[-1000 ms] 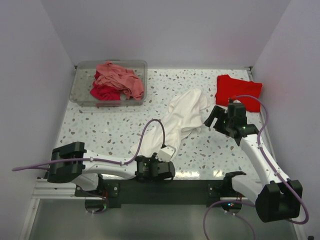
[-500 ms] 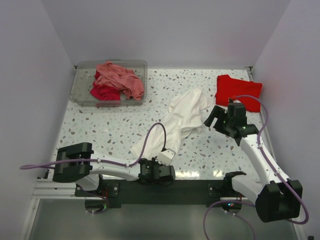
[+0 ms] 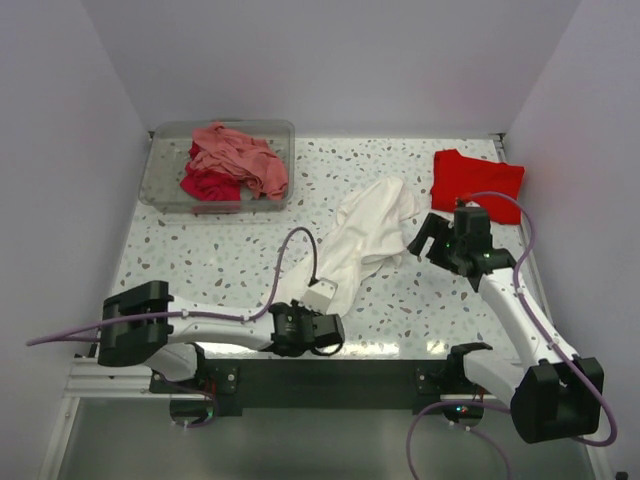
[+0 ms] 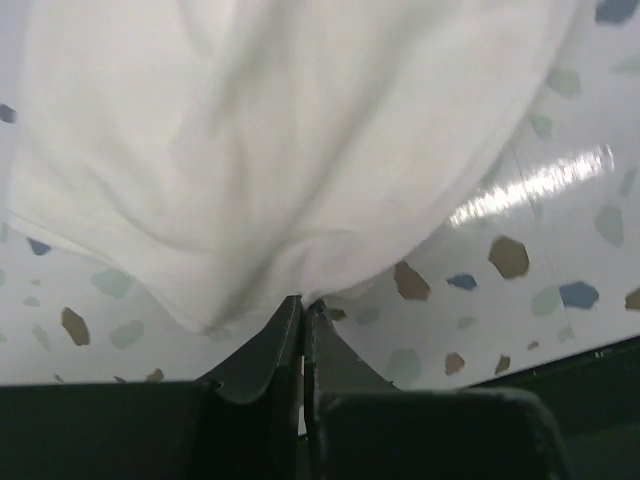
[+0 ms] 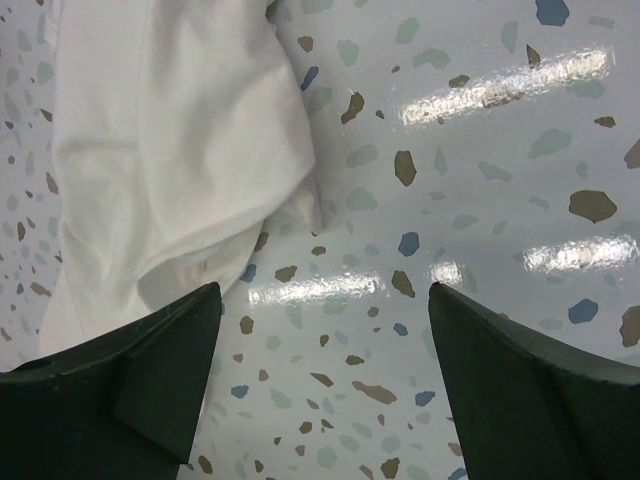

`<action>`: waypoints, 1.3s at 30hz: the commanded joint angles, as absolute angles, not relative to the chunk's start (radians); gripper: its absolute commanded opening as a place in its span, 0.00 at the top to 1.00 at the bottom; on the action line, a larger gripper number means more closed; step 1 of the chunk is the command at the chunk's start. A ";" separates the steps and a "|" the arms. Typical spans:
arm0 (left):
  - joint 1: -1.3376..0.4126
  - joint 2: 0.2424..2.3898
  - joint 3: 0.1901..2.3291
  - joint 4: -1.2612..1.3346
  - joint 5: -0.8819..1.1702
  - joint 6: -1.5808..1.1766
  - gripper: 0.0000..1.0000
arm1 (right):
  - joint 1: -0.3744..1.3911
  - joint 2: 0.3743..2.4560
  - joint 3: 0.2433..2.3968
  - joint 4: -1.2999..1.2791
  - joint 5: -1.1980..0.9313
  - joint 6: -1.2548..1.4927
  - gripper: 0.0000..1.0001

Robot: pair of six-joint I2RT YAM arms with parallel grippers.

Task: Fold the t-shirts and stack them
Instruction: Flatten the tshirt out

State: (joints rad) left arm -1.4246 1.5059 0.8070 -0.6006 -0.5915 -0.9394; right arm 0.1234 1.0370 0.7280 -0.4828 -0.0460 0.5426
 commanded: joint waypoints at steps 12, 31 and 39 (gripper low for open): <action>-0.834 1.115 0.907 -0.604 -0.749 -0.620 1.00 | 0.126 1.222 0.706 -0.331 -0.078 0.574 0.16; -0.526 1.006 0.861 -0.554 -0.709 -0.425 1.00 | 0.262 1.400 0.699 -0.204 -0.064 0.621 0.32; -0.491 0.986 0.871 -0.560 -0.704 -0.399 1.00 | 0.308 1.471 0.719 -0.186 -0.023 0.624 0.42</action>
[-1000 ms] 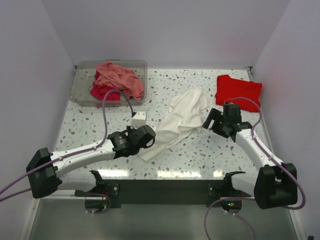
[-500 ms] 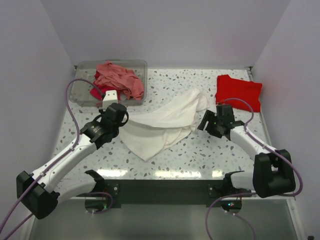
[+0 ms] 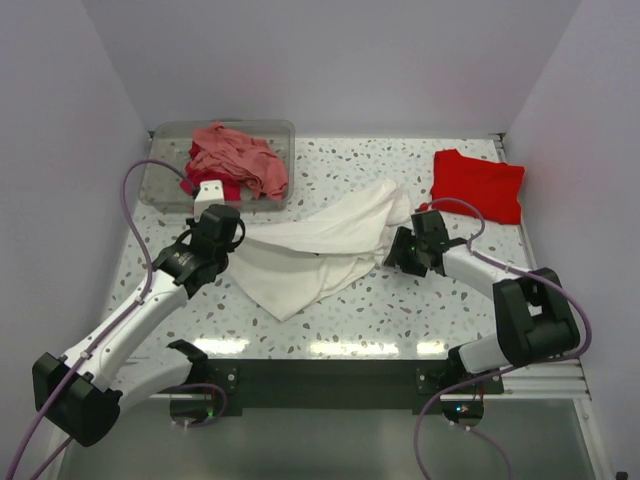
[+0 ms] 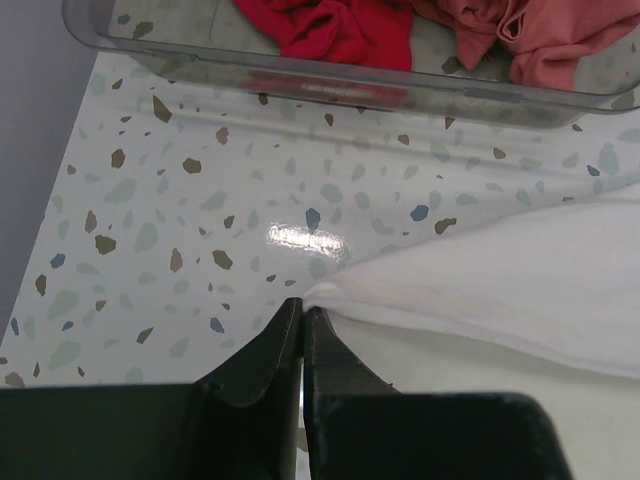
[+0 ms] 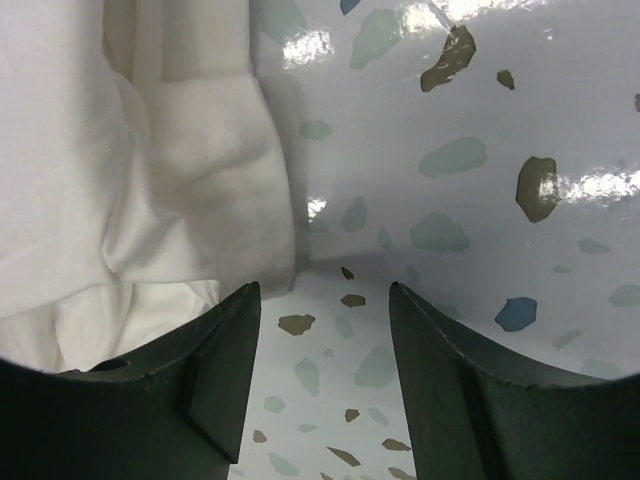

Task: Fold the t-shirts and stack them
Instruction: Flatten the tshirt out

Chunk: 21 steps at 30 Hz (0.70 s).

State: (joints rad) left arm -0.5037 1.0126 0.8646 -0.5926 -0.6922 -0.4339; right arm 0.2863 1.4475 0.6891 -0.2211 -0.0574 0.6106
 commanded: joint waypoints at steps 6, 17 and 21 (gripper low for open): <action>-0.485 0.994 0.861 -0.549 -0.695 -0.397 1.00 | 0.354 1.520 0.738 -0.166 -0.028 0.637 0.48; -0.483 0.997 0.856 -0.540 -0.680 -0.391 1.00 | 0.425 1.546 0.750 -0.163 -0.005 0.649 0.57; -0.483 0.999 0.856 -0.538 -0.678 -0.390 1.00 | 0.449 1.585 0.768 -0.155 -0.014 0.650 0.61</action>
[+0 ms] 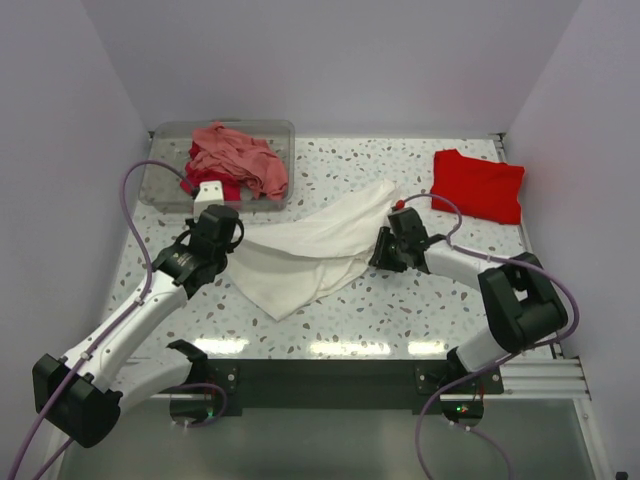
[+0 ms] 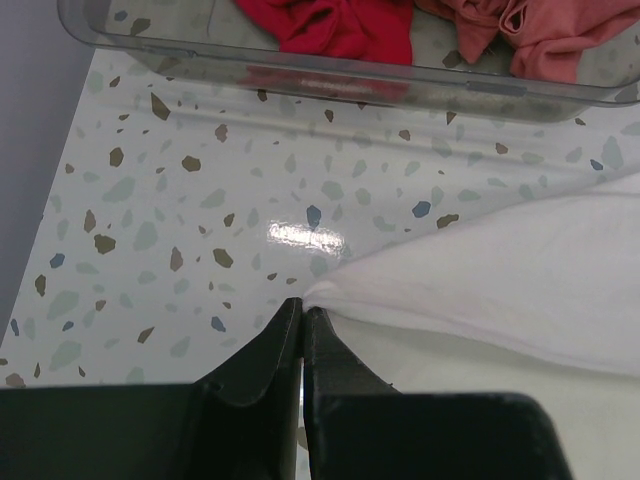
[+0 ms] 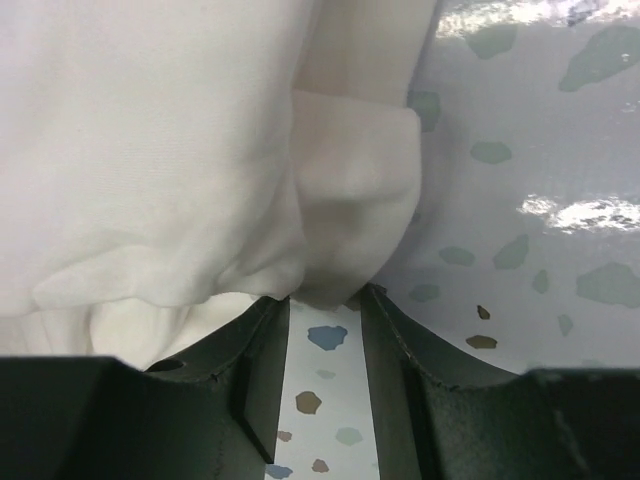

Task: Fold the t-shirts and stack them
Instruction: Flatten the tshirt out

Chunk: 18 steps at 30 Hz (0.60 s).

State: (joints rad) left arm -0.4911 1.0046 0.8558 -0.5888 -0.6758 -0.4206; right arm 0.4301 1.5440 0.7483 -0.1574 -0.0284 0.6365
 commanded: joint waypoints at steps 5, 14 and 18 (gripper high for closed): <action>-0.482 0.999 0.857 -0.540 -0.678 -0.388 1.00 | 0.482 1.629 0.798 -0.164 -0.003 0.655 0.74; -0.479 0.997 0.861 -0.540 -0.692 -0.382 1.00 | 0.485 1.599 0.833 -0.279 0.066 0.617 1.00; -0.459 0.989 0.908 -0.542 -0.695 -0.373 1.00 | 0.476 1.458 0.902 -0.420 0.179 0.565 1.00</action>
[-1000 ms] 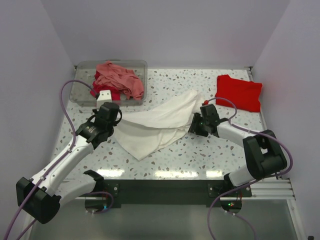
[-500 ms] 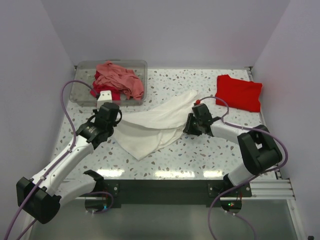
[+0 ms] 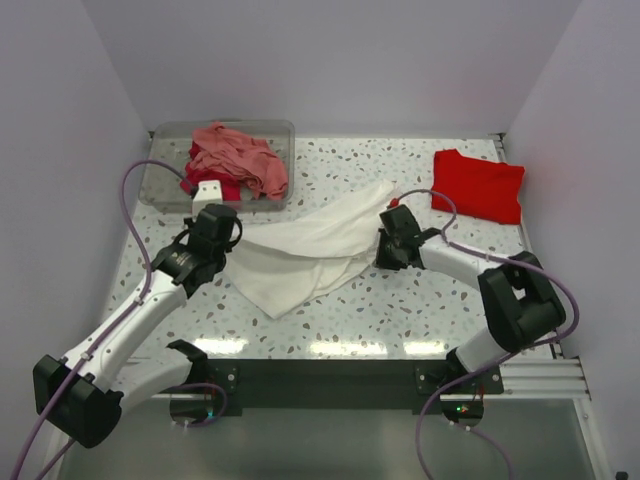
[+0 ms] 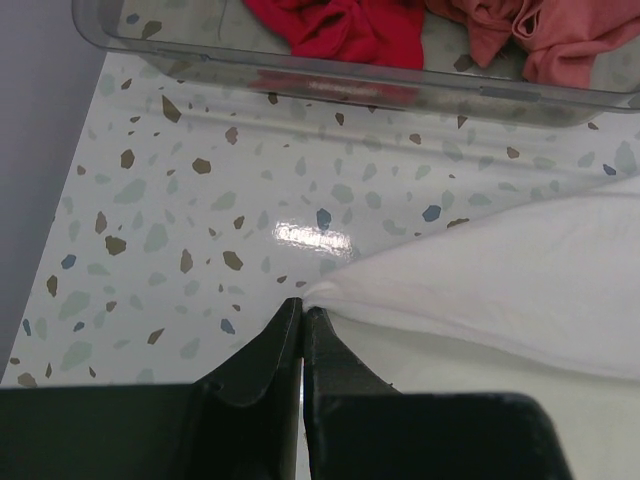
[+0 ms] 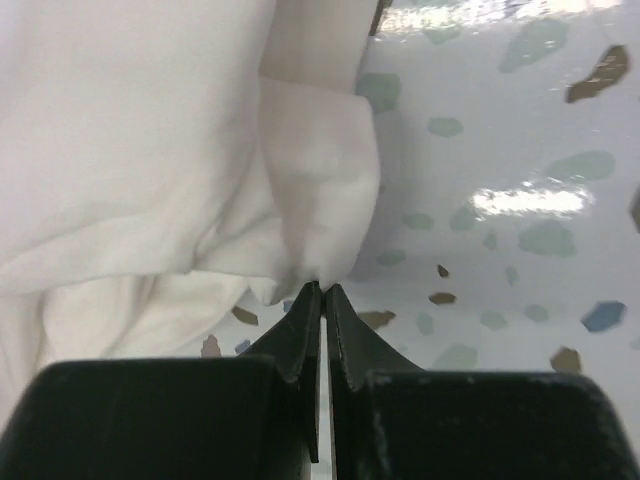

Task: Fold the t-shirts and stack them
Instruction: Flatten the tshirt out

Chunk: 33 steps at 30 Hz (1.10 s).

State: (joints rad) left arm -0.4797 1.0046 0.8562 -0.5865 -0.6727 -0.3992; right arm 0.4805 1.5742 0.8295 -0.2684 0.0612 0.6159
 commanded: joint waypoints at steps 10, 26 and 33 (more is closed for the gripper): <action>-0.439 1.000 1.133 -0.505 -0.718 -0.295 1.00 | 0.408 1.138 1.199 -0.724 0.400 0.424 1.00; -0.439 0.965 1.488 -0.515 -0.445 -0.012 1.00 | 0.403 0.983 1.709 -0.974 0.522 0.322 1.00; -0.439 1.025 1.347 -0.542 -0.603 -0.057 1.00 | 0.403 1.054 1.522 -0.856 0.417 0.356 1.00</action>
State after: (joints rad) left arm -0.4473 0.9840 1.4170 -0.5045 -0.4976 -0.0631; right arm 0.4065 0.9768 1.6157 -0.8974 0.4519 0.3561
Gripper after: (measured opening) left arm 0.063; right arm 0.014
